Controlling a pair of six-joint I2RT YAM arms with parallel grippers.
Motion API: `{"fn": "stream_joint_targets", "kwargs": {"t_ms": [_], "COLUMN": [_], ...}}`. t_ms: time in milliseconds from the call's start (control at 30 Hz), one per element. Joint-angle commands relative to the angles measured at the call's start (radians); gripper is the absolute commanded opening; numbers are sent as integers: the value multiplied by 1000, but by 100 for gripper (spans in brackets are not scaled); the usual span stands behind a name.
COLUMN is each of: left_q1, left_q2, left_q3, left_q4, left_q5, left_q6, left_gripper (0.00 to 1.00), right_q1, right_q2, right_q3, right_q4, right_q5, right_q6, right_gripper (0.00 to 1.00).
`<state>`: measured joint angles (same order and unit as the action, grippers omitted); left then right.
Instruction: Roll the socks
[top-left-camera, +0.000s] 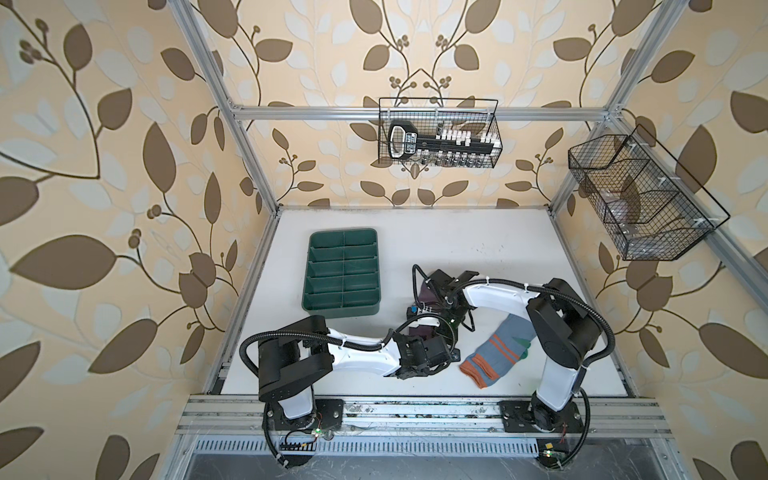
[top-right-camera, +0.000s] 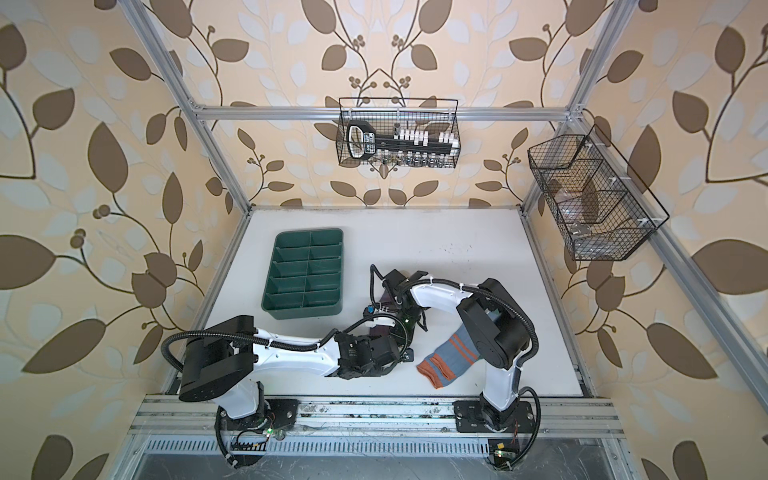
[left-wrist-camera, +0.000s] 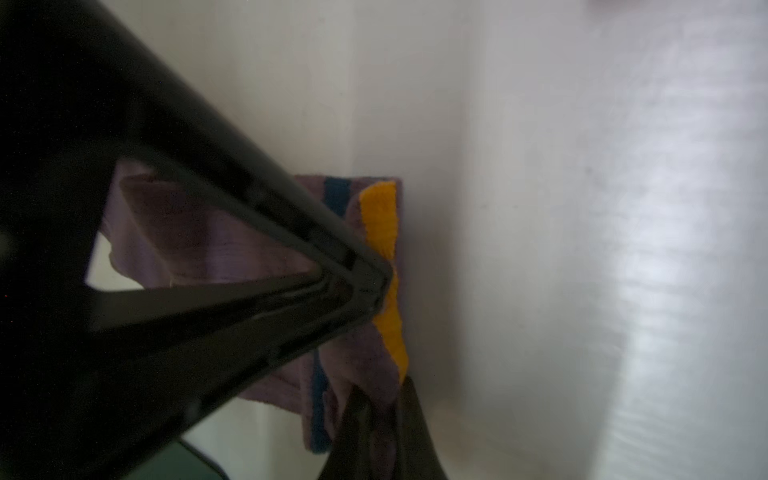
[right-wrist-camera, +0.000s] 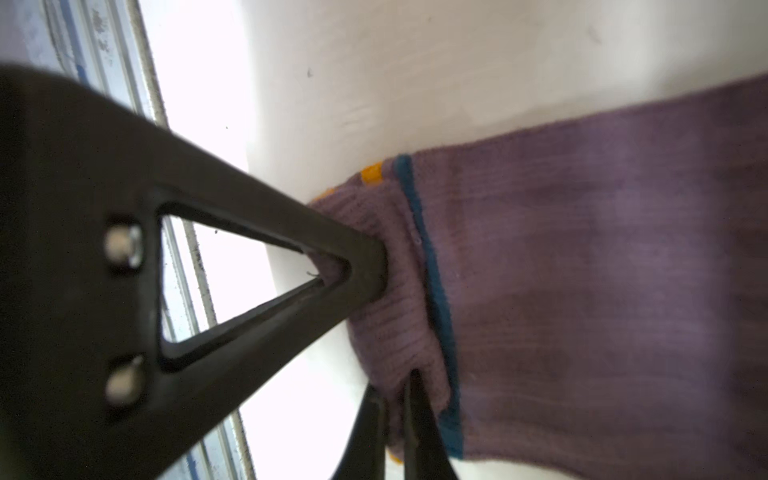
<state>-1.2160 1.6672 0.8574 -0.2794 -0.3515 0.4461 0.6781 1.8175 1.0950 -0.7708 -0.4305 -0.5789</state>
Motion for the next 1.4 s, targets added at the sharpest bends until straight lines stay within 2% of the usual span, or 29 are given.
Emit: {"fn": "stream_joint_targets", "kwargs": {"t_ms": [0, 133, 367, 500, 567, 633, 700, 767, 833, 900, 1000, 1133, 1233, 1367], "left_q1": [70, 170, 260, 312, 339, 372, 404, 434, 462, 486, 504, 508, 509, 510], "left_q2": [8, 31, 81, 96, 113, 138, 165, 203, 251, 299, 350, 371, 366, 352], "left_q3": [46, 103, 188, 223, 242, 276, 313, 355, 405, 451, 485, 503, 503, 497], "left_q4": [-92, -231, -352, -382, -396, -424, -457, -504, -564, -608, -642, -651, -646, -643], "left_q5": [102, 318, 445, 502, 531, 584, 641, 692, 749, 774, 788, 796, 796, 799], "left_q6": [-4, 29, 40, 30, 28, 26, 31, 42, 61, 63, 67, 65, 61, 62], "left_gripper": [5, 5, 3, 4, 4, 4, 5, 5, 7, 7, 6, 7, 7, 6], "right_q1": [-21, -58, -213, -246, -236, -201, -136, -20, 138, 317, 488, 538, 524, 475], "right_q2": [-60, -171, -366, -616, -770, -927, -1032, -1068, -1035, -941, -739, -525, -464, -404], "right_q3": [-79, -135, -203, -332, -418, -517, -587, -617, -612, -610, -618, -614, -630, -628], "right_q4": [120, 277, 552, 778, 906, 1004, 1045, 1047, 986, 899, 841, 881, 983, 1035], "right_q5": [115, 206, 498, 646, 604, 514, 425, 474, 563, 712, 893, 942, 909, 871], "right_q6": [18, 67, 262, 332, 371, 361, 272, 162, 29, -133, -246, -258, -258, -259], "right_gripper": [17, 22, 24, 24, 28, 40, 45, 44, 43, 42, 37, 32, 34, 36]}}
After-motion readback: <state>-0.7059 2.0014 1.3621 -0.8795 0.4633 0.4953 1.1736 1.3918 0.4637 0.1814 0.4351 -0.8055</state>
